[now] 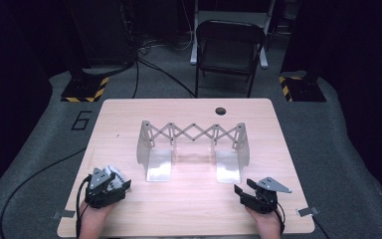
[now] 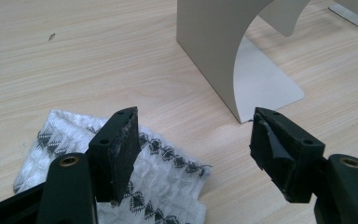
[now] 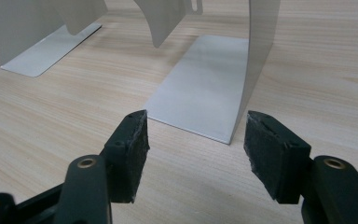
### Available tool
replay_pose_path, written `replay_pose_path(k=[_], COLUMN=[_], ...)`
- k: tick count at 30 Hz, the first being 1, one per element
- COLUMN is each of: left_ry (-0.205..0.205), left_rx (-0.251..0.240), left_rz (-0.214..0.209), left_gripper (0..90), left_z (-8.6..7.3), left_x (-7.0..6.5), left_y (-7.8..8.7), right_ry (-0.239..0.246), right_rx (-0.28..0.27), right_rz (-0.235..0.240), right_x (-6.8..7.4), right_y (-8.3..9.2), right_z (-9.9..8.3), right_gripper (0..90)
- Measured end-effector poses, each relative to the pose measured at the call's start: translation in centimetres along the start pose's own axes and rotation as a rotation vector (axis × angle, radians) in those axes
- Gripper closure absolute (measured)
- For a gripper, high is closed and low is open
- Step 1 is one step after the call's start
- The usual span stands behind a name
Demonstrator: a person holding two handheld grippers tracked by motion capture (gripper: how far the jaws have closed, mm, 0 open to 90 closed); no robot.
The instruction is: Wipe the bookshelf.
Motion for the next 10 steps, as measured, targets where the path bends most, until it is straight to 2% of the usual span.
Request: replay_pose_path(k=[2, 7, 10], left_ry=[-0.003, -0.004, -0.005], left_rx=[0.011, -0.003, 0.001], left_rz=[-0.004, 0.005, 0.008], left_gripper=[32.4, 32.4, 32.2], left_z=[-0.01, 0.01, -0.01], left_x=[-0.01, -0.15, -0.03], left_y=[-0.01, -0.09, -0.11], right_ry=[0.002, 0.005, -0.009], right_rx=[0.005, 0.006, 0.012], right_rz=[0.003, 0.003, 0.000], right_x=[0.07, 0.09, -0.10], right_y=[-0.05, -0.10, 0.03], right_z=[-0.02, -0.04, -0.05], right_gripper=[39.5, 39.4, 39.4])
Point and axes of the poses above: each handheld gripper's, and its own axes: y roughly backward along the jaws, z roughly out of its top, x roughly to its left, the point moved 2 cm from there along -y, roughly forward along the jaws, and after that the axes turned 2 degrees about x, right-handed, at the moved point
